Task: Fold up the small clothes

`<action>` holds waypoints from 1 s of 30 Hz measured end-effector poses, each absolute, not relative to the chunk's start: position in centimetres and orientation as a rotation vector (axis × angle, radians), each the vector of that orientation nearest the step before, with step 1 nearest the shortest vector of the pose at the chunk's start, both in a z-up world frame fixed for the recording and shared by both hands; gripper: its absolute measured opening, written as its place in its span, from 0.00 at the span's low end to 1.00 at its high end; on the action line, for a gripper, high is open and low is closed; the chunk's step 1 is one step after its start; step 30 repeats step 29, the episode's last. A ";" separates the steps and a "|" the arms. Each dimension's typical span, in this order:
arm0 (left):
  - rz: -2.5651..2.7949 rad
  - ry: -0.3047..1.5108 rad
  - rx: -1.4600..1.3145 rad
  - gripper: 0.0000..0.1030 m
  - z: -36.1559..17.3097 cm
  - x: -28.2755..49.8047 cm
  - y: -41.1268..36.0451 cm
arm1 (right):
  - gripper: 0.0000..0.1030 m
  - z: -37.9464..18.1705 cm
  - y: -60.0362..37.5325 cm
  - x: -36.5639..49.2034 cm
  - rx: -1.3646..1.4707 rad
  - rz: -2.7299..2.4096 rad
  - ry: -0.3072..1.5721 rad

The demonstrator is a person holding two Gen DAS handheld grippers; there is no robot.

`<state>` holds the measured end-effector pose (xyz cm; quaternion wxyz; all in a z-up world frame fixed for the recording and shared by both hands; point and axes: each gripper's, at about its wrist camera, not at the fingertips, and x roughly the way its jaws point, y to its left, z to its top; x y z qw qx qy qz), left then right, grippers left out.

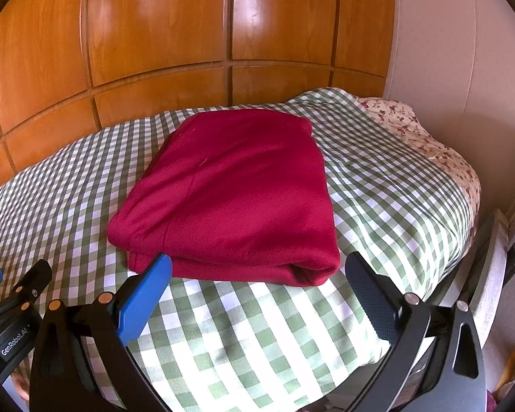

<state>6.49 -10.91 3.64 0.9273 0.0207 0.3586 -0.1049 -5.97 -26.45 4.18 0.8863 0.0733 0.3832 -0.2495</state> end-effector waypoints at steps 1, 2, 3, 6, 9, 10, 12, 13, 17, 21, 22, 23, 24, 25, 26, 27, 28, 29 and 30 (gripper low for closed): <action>-0.215 0.734 0.043 0.96 3.7 6.5 -10.9 | 0.98 4.2 -26.4 -6.0 0.153 -0.519 0.797; -0.215 0.732 0.042 0.96 3.7 6.5 -10.8 | 0.98 4.2 -26.4 -6.0 0.155 -0.520 0.796; -0.216 0.731 0.042 0.96 3.8 6.4 -10.8 | 0.98 4.2 -26.4 -6.0 0.156 -0.521 0.796; -0.220 0.731 0.038 0.96 3.8 6.4 -10.7 | 0.98 4.2 -26.5 -6.0 0.156 -0.521 0.795; -0.220 0.734 0.041 0.96 3.8 6.4 -10.7 | 0.98 4.1 -26.6 -6.0 0.160 -0.520 0.798; -0.221 0.735 0.041 0.96 3.8 6.4 -10.7 | 0.98 4.1 -26.6 -6.0 0.161 -0.519 0.798; -0.226 0.740 0.045 0.96 3.7 6.5 -10.8 | 0.98 4.0 -26.6 -6.0 0.161 -0.519 0.798; -0.227 0.743 0.048 0.96 3.7 6.6 -10.8 | 0.98 4.0 -26.6 -5.9 0.161 -0.520 0.800; -0.219 0.738 0.046 0.96 3.5 6.6 -10.9 | 0.98 4.0 -26.6 -5.9 0.158 -0.520 0.792; -0.207 0.745 0.052 0.96 3.2 7.0 -10.7 | 0.98 4.5 -27.1 -5.7 0.168 -0.503 0.765; -0.212 0.752 0.054 0.96 3.1 7.2 -10.7 | 0.98 4.8 -27.5 -5.8 0.180 -0.499 0.756; -0.213 0.761 0.058 0.96 2.9 7.3 -10.7 | 0.98 5.2 -28.1 -5.7 0.197 -0.497 0.740; -0.202 0.776 0.066 0.96 2.6 7.6 -10.7 | 0.98 5.7 -29.0 -5.6 0.218 -0.500 0.725; -0.194 0.787 0.068 0.96 2.3 7.8 -10.6 | 0.98 6.0 -29.9 -5.5 0.235 -0.504 0.716; -0.183 0.801 0.067 0.96 2.0 8.0 -10.5 | 0.98 6.3 -31.3 -5.2 0.261 -0.514 0.713; -0.173 0.817 0.063 0.96 1.6 8.3 -10.3 | 0.98 6.4 -33.4 -4.5 0.298 -0.538 0.720; -0.167 0.831 0.058 0.96 1.3 8.5 -10.1 | 0.98 6.2 -35.3 -3.9 0.327 -0.570 0.732; -0.163 0.850 0.049 0.96 1.0 8.8 -9.9 | 0.98 5.8 -37.2 -3.2 0.349 -0.600 0.750; -0.163 0.850 0.049 0.96 1.0 8.8 -9.9 | 0.98 5.8 -37.2 -3.2 0.349 -0.600 0.750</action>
